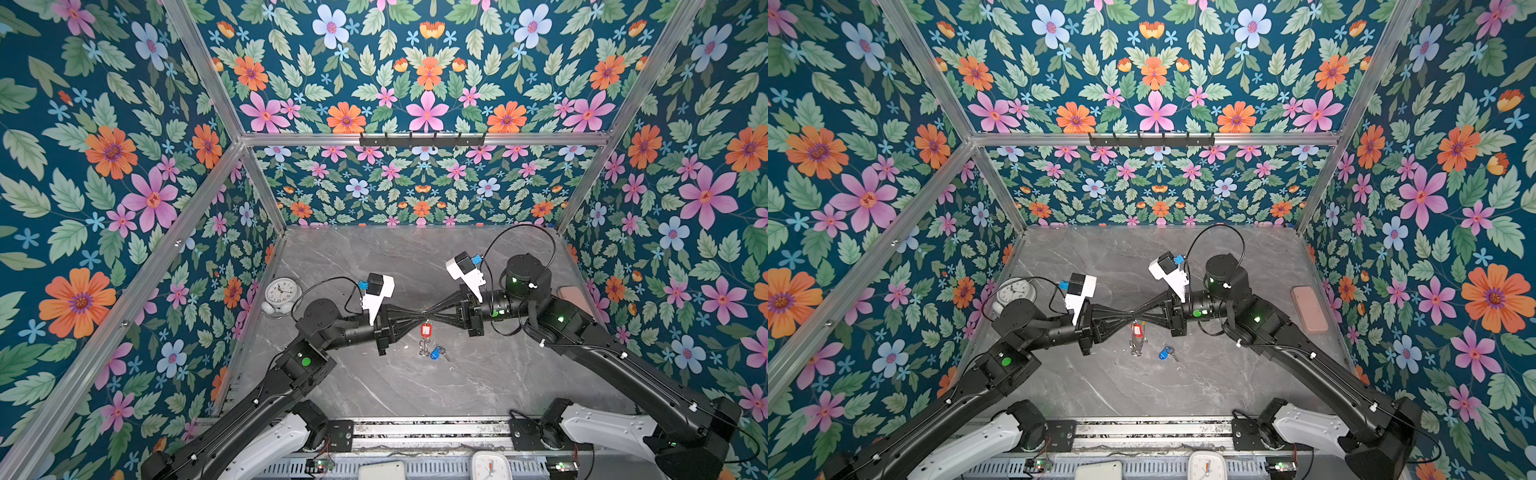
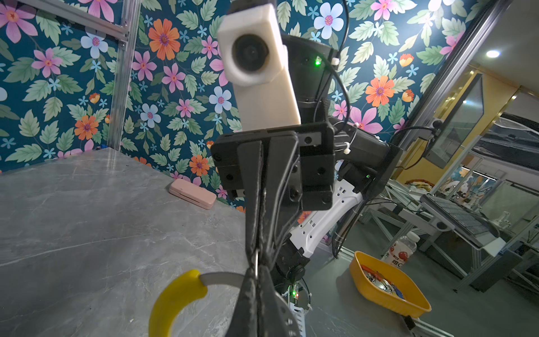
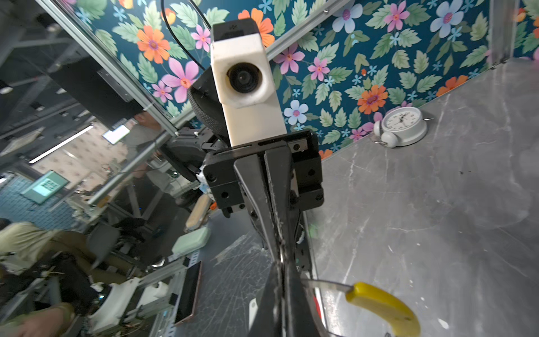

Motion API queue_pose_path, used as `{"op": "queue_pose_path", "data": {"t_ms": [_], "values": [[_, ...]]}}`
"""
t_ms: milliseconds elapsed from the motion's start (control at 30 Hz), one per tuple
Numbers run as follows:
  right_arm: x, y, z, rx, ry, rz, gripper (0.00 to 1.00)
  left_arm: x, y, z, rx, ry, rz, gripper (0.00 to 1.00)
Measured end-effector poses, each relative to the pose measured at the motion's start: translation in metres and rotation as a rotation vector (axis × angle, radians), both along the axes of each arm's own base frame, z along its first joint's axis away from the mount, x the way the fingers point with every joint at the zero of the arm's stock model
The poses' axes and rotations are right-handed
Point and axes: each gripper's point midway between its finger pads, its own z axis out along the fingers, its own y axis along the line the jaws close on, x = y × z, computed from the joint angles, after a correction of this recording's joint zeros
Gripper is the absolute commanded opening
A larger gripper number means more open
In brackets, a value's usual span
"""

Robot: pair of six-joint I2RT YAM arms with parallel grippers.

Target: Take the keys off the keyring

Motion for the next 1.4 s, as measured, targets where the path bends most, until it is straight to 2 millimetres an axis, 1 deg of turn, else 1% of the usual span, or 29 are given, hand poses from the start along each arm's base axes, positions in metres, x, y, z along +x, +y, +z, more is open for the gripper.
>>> {"op": "queue_pose_path", "data": {"t_ms": [267,300,333,400,433,500,567,633,733,800,933,1033,1133,1267,1300,1400], "values": [[-0.004,0.005,0.018,0.085,0.165,0.112,0.00,-0.003,0.003,0.014,-0.018,-0.056,0.005,0.00],[-0.004,0.005,0.020,0.089,0.174,0.117,0.04,-0.003,0.004,0.015,-0.022,-0.062,0.004,0.00],[-0.005,0.005,0.023,0.092,0.179,0.120,0.14,-0.004,0.004,0.018,-0.027,-0.070,0.002,0.00],[-0.008,0.003,0.027,0.094,0.201,0.122,0.38,-0.005,0.004,0.020,-0.033,-0.088,0.003,0.00],[-0.008,0.002,0.031,0.100,0.198,0.111,0.45,-0.004,0.004,0.018,-0.024,-0.088,0.004,0.00],[-0.012,-0.002,0.043,0.121,0.154,0.097,0.54,-0.003,0.002,0.008,0.003,-0.064,0.002,0.00],[-0.014,-0.008,0.053,0.137,0.110,0.063,0.58,0.000,0.001,0.000,0.023,-0.041,0.012,0.00],[-0.012,-0.013,0.056,0.142,0.072,0.011,0.62,-0.001,0.003,0.000,0.021,-0.042,0.016,0.00],[-0.006,-0.020,0.056,0.131,0.021,-0.074,0.62,-0.002,0.004,0.001,0.015,-0.042,0.016,0.00],[-0.001,-0.021,0.052,0.112,-0.003,-0.112,0.59,-0.002,0.004,0.000,0.014,-0.027,0.014,0.00],[0.012,-0.022,0.030,0.039,-0.025,-0.186,0.58,-0.003,0.004,0.000,0.012,-0.025,0.012,0.00],[0.014,-0.021,0.018,0.002,-0.046,-0.197,0.53,-0.003,0.004,0.000,0.012,-0.023,0.012,0.00],[0.013,-0.019,0.011,-0.025,-0.079,-0.203,0.42,-0.002,0.004,0.000,0.013,-0.021,0.012,0.00],[-0.006,-0.008,0.006,-0.058,-0.196,-0.184,0.43,-0.002,0.003,-0.001,0.013,-0.002,0.011,0.00],[-0.008,-0.007,0.007,-0.061,-0.231,-0.189,0.43,-0.001,0.003,-0.001,0.013,-0.001,0.012,0.00],[0.000,-0.008,0.004,-0.090,-0.310,-0.245,0.43,0.001,0.003,-0.002,0.013,0.005,0.019,0.00]]}}
